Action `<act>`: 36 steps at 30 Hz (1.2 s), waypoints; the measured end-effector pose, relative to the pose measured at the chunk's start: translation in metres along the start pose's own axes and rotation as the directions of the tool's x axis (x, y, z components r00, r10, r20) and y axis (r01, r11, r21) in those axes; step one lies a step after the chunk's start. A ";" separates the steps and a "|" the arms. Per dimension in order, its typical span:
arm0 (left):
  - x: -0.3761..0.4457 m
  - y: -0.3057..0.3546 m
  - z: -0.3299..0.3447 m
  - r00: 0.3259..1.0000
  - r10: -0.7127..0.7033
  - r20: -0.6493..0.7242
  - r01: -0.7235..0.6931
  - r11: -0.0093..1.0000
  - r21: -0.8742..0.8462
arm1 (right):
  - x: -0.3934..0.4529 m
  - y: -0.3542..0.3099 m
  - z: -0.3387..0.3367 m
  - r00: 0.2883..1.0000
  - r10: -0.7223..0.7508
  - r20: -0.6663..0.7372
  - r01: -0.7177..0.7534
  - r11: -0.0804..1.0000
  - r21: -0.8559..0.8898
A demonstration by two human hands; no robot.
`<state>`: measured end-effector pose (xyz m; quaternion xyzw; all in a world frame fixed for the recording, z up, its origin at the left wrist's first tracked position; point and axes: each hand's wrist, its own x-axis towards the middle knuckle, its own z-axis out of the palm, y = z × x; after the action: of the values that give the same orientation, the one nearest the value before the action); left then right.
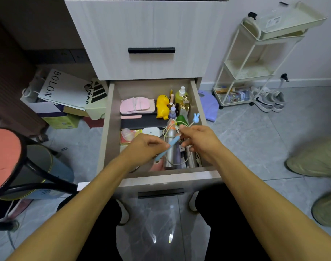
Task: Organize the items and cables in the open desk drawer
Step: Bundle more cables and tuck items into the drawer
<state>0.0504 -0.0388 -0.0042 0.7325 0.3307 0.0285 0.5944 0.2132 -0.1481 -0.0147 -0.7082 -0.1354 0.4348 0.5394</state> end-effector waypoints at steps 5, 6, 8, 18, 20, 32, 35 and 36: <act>0.034 -0.014 0.008 0.999 -0.051 -0.013 0.052 0.990 0.132 | 0.020 -0.003 -0.003 0.977 -0.156 -0.148 0.129 0.976 -0.177; 0.049 -0.018 0.013 0.996 -0.066 -0.060 0.076 0.981 0.180 | 0.025 -0.003 -0.009 0.960 -0.232 -0.159 0.166 0.924 -0.345; 0.069 -0.021 0.021 0.993 -0.077 -0.089 0.098 0.962 0.255 | 0.027 -0.001 -0.019 0.921 -0.371 -0.119 0.210 0.729 -0.652; 0.123 -0.025 0.110 0.941 -0.284 -0.186 0.340 0.781 0.524 | 0.039 0.014 -0.046 0.844 -0.536 0.021 0.322 0.474 -0.820; 0.120 -0.021 0.118 0.923 -0.321 -0.211 0.382 0.715 0.586 | 0.040 0.018 -0.048 0.835 -0.549 0.032 0.344 0.476 -0.810; 0.115 -0.029 0.126 0.925 -0.271 -0.268 0.380 0.616 0.690 | 0.030 0.031 -0.055 0.827 -0.561 0.044 0.334 0.426 -0.840; 0.115 -0.029 0.121 0.932 -0.275 -0.237 0.362 0.654 0.664 | 0.024 0.022 -0.048 0.835 -0.548 0.042 0.254 0.316 -0.914; 0.115 -0.030 0.119 0.934 -0.281 -0.219 0.355 0.680 0.642 | 0.023 0.019 -0.044 0.837 -0.544 0.055 0.226 0.252 -0.941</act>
<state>0.1784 -0.0780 -0.1062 0.8254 0.4708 -0.1589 0.2680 0.2546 -0.1689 -0.0406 -0.8814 -0.4468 0.0284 0.1506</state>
